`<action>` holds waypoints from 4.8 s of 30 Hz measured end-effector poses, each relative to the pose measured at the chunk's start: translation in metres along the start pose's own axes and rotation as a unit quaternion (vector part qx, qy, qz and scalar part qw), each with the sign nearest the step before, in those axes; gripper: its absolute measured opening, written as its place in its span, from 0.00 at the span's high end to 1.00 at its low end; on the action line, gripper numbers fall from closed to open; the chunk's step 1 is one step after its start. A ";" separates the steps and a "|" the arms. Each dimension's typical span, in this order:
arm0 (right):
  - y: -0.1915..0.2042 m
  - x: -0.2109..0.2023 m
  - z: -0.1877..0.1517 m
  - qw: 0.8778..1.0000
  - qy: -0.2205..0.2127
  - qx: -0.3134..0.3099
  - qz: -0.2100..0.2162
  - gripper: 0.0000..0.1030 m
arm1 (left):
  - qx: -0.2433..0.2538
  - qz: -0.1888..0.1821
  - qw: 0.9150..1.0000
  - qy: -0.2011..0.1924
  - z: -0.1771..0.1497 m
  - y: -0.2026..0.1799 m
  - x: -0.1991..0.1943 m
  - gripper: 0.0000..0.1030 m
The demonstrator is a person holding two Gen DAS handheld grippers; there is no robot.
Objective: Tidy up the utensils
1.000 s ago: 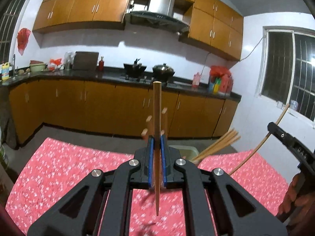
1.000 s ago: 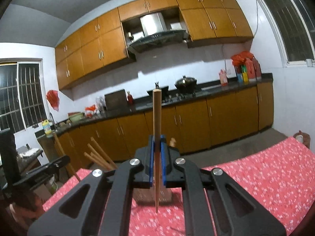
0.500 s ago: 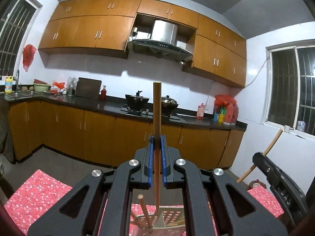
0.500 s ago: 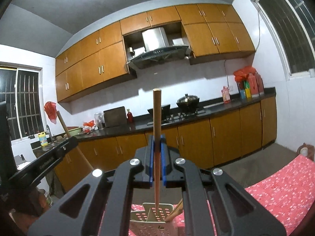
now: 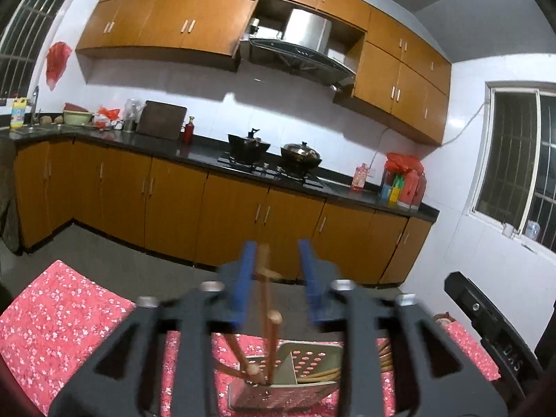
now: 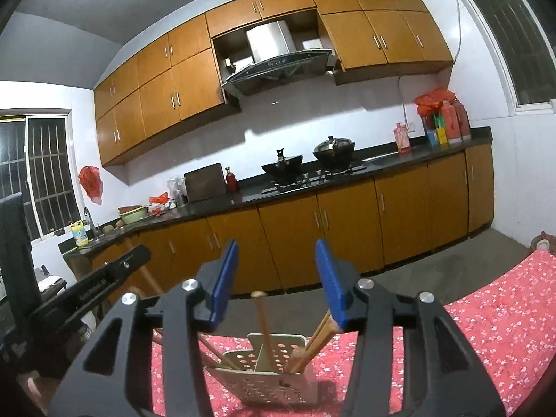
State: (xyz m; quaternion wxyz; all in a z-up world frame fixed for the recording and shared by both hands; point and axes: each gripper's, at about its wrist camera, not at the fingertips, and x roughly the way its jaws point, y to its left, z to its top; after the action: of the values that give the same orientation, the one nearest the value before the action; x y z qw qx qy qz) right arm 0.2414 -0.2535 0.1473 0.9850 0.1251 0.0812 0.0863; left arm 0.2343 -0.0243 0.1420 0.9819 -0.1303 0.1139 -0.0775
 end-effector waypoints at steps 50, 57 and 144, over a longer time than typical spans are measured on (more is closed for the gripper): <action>0.021 -0.182 -0.177 0.986 0.107 -0.084 -0.096 0.04 | 0.116 0.081 0.988 0.061 -0.167 0.045 -0.198 0.02; 0.025 -0.182 -0.179 0.983 0.102 -0.103 -0.114 0.04 | 0.127 0.092 0.986 0.061 -0.173 0.042 -0.198 0.02; 0.022 -0.183 -0.185 0.982 0.107 -0.097 -0.119 0.04 | 0.121 0.075 0.987 0.076 -0.179 0.045 -0.193 0.02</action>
State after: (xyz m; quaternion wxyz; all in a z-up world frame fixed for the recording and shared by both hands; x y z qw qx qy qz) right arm 0.0265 -0.2249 0.0018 0.9813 0.0083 0.1922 -0.0111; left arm 0.0105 0.0112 0.0004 0.9819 0.0043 0.1875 -0.0269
